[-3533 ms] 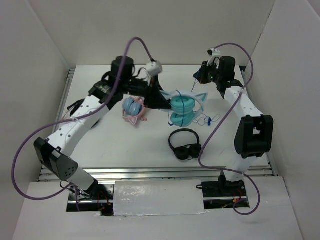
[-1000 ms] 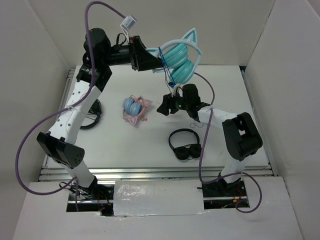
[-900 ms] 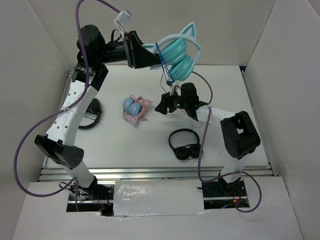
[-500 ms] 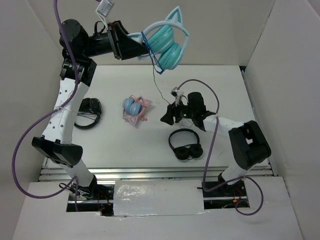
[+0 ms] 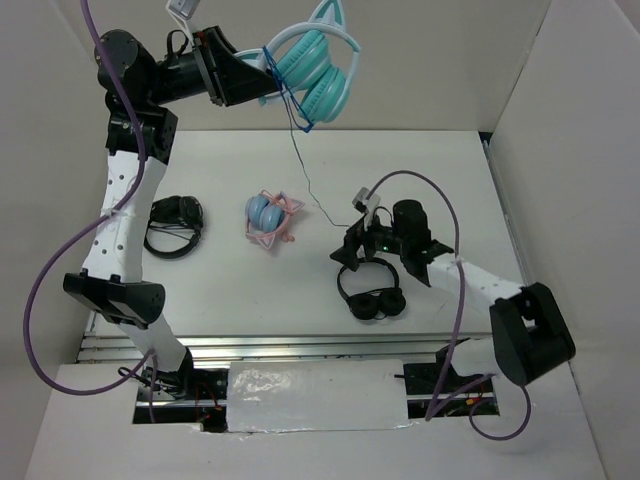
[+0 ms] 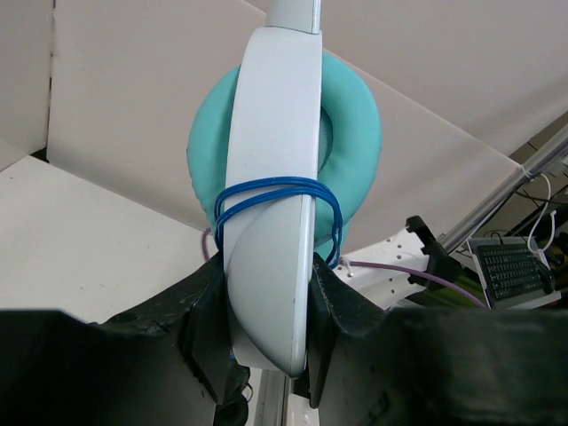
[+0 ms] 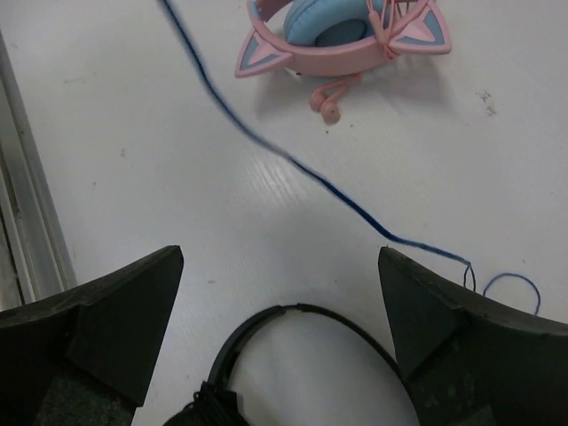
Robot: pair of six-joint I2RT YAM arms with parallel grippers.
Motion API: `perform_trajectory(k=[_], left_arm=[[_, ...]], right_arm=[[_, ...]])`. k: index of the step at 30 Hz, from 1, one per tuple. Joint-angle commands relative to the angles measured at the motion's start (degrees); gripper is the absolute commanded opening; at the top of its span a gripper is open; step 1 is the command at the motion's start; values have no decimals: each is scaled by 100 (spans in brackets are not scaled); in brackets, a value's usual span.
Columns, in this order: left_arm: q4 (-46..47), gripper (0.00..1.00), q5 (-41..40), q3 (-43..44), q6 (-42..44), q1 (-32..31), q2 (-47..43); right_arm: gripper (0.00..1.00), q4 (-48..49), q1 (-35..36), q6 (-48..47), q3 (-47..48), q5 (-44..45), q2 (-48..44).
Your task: Wrap the headphones
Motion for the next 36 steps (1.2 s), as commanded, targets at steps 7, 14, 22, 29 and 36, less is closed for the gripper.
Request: perform_trajectory(k=[7,14,22,29,36], left_arm=[[780,0,37,513,-576,218,24],[727,0,72,514,-550,297,-28],[1034,0,222,549,-839,402,-2],[1150,0,161,636,-920,622,-11],[-289,0,-742,548,240,1236,-73]], right_arm=[[100,643,-76,-125,-396,866,-557],[100,969,-94,-397,94,681,24],[100,883,-94,-301,1423,778,1465],[0,248,-59,-89,1794,155,1907],[0,907,90,94,-68,381,-454]])
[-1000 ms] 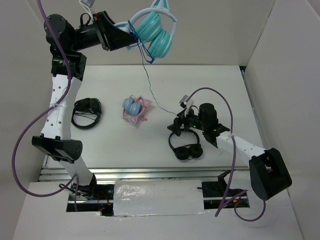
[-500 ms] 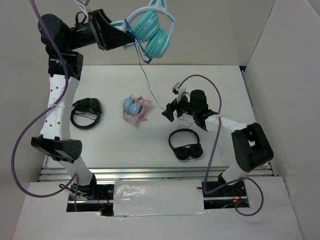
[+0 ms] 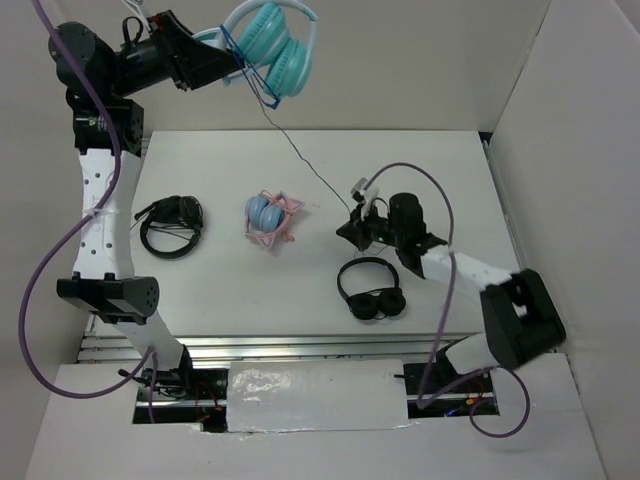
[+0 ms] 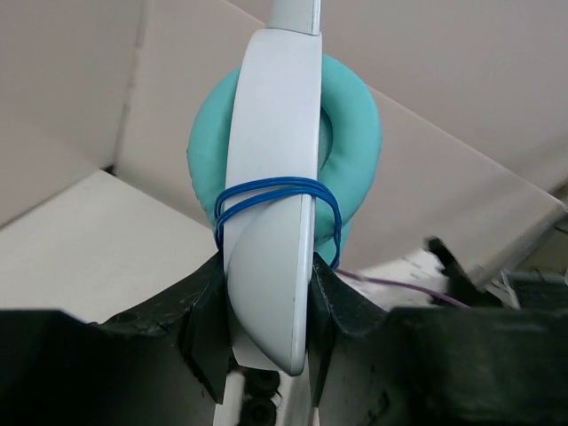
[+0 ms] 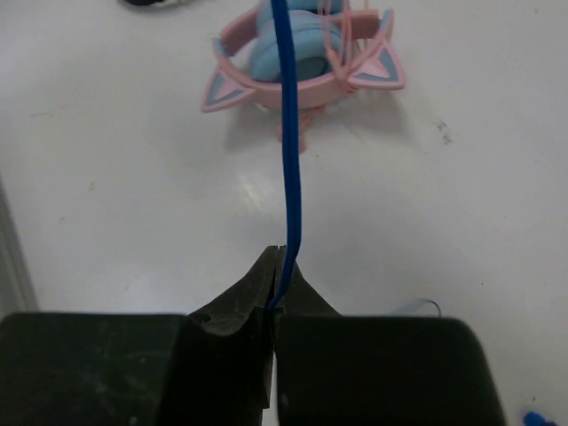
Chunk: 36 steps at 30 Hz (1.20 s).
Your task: Wrap the headphones
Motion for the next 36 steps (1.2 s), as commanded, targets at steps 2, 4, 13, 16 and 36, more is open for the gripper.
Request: perform_trajectory(k=[2,4,13,16,36], left_arm=[[-775,0,-1265,256,872,529,-86],[-717,0,-1321,265,882,713,-15],[250,0,-970,143,30,1119,100],[1136,0,-628,-95,-697,1110,91],[2721,0,849,-1501,-965,127,-858]], right_arm=[[0,442,163,177,-1103,113,-1839],[0,486,233,248,-1440,184,-2272],[0,372,-267,573,-2162,519,-3013],[0,460,-522,617,-2031,326,-2680],[0,647,-2007,943,-433,191,-940]])
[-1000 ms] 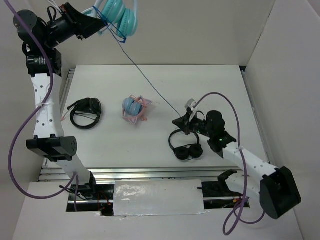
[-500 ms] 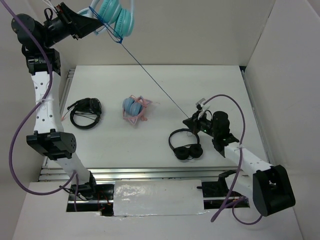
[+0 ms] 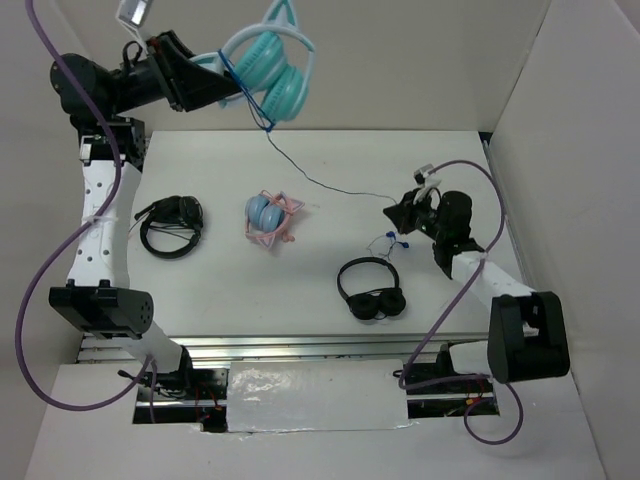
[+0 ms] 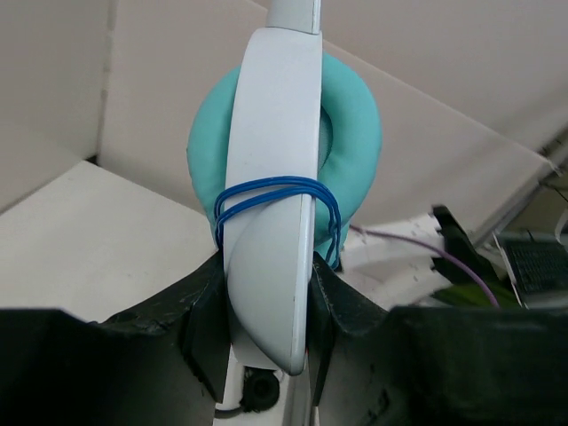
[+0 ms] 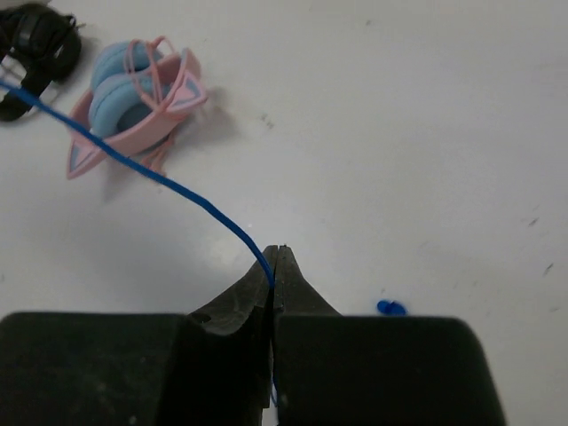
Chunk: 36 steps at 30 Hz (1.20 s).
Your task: Wrap the headphones
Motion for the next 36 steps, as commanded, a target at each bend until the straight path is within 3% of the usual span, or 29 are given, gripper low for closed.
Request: perform_trajectory(k=[1,3,5,7,9,10,12,13,15,18,19,23,27,32,36], left_arm=[[922,0,544,-159,-174,-513,-353],[493,0,458,-361,543,-691,-572],[-789,0,177,-529,1840,-761,-714],[-2086,0,-636,-442,2619,-779,-837],[-2602,0,-1236,-319,3254,-797,-855],[-2821,0,-1849,-214,3342,-788,-855],[-3016,0,-2240,-47,3457,-788,-759],[-3095,0,-2572,163,3510,-788,-724],[-3227,0,-2785,392,3528,-762,-618],[-3464,0,-3163,578,3580,-753,-504],[-3509,0,-3512,569,3615,-753,-503],[-3509,0,-4287,219,3721,-753,-591],[-3781,0,-4623,349,3879,-762,-442],[-3922,0,-4799,455,3958,-744,-406],[-3650,0,-4143,271,3845,-744,-582]], right_arm=[[0,-48,-283,-43,1089,289,385],[0,-347,-442,61,1669,325,781],[0,-453,-942,124,1944,194,1001],[0,-523,-1153,159,2095,-51,1002],[0,-550,-1277,159,1921,-97,888],[0,-524,-1260,142,1780,-62,688],[0,-182,-1093,229,1203,322,450],[0,-16,-997,351,955,1090,170],[0,644,-829,686,277,1737,-95],[0,532,-733,791,21,2108,-535],[0,340,-706,975,21,2587,-745],[0,-101,-522,1030,117,2294,-1273],[0,-295,-153,976,126,2951,-1792],[0,-725,-196,880,407,3137,-1820],[0,-762,-214,809,495,3181,-1443]])
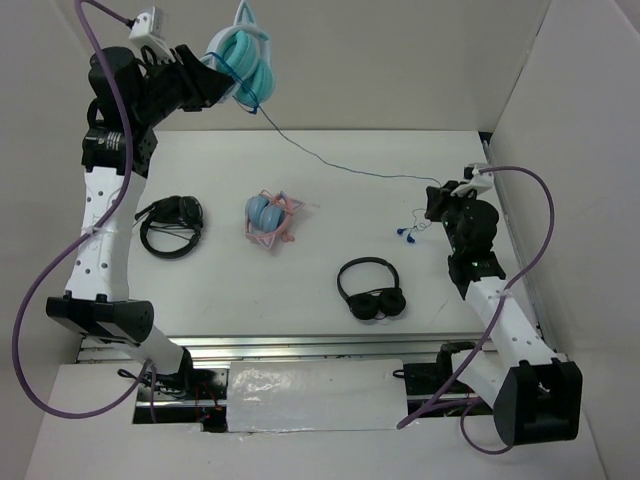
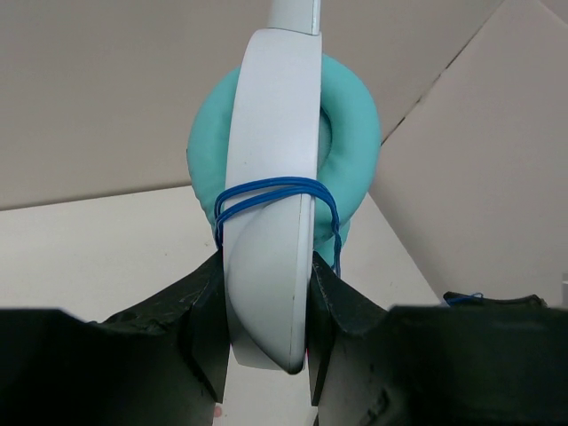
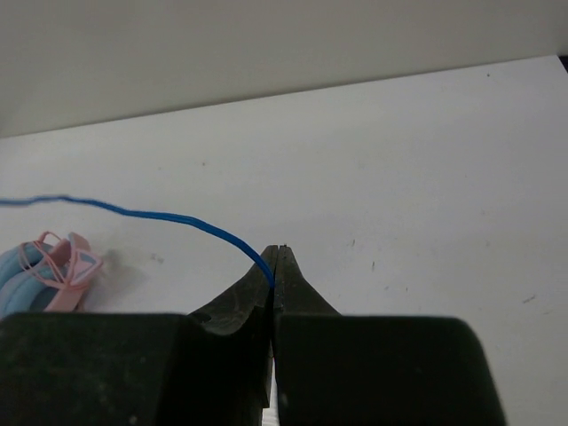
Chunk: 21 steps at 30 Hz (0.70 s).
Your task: Wrap the headphones
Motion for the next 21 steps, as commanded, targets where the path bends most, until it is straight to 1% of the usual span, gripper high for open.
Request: perform_trajectory(k=[1,5,7,9,10,11,12,13,16,17,18,19,21], left_arm=[[905,0,530,67,-5,-1,-368],[1782,0,1259,-530,-260,8,-781],[1767,0,1768,-435,-356,-10,-730],[1679,0,1885,-398,-444,-19,-746],[1836,0,1929,-564,-505,-19,-816],[2177,0,2051,-957,-584,-27,-1008],[2406,0,2113,-1100,-646,-45,-1097],[2478,0,2235,-1215,-629,-62,-1150],[2679,0,2648,-1453,-559,-203,-1247],[2855,0,3024,-1671,-585,-247,-1248],[3092,0,3271,-1821,-803,-334,-1256],[3868,0,3587,-1979,-996,-396,-1213],[4532,0,4263,-2323,-1653,-589,-1125]], right_arm=[[0,-138,-26,-119,272,200,318],[0,-32,-26,-23,386,182,827],[0,-146,-43,-14,614,348,1152],[0,-94,-105,-58,764,402,1399],[0,-68,-140,-76,956,428,1469],[0,-85,-192,-76,1088,428,1653],[0,-137,-254,-93,1220,411,1741],[0,-277,-420,-128,1544,367,1838],[0,-445,-562,-321,2028,-1,2120],[0,-454,-571,-374,2126,-142,2225],[0,-489,-580,-470,2214,-430,2278],[0,-533,-571,-515,2389,-598,2339],[0,-568,-501,-620,2574,-915,2515]])
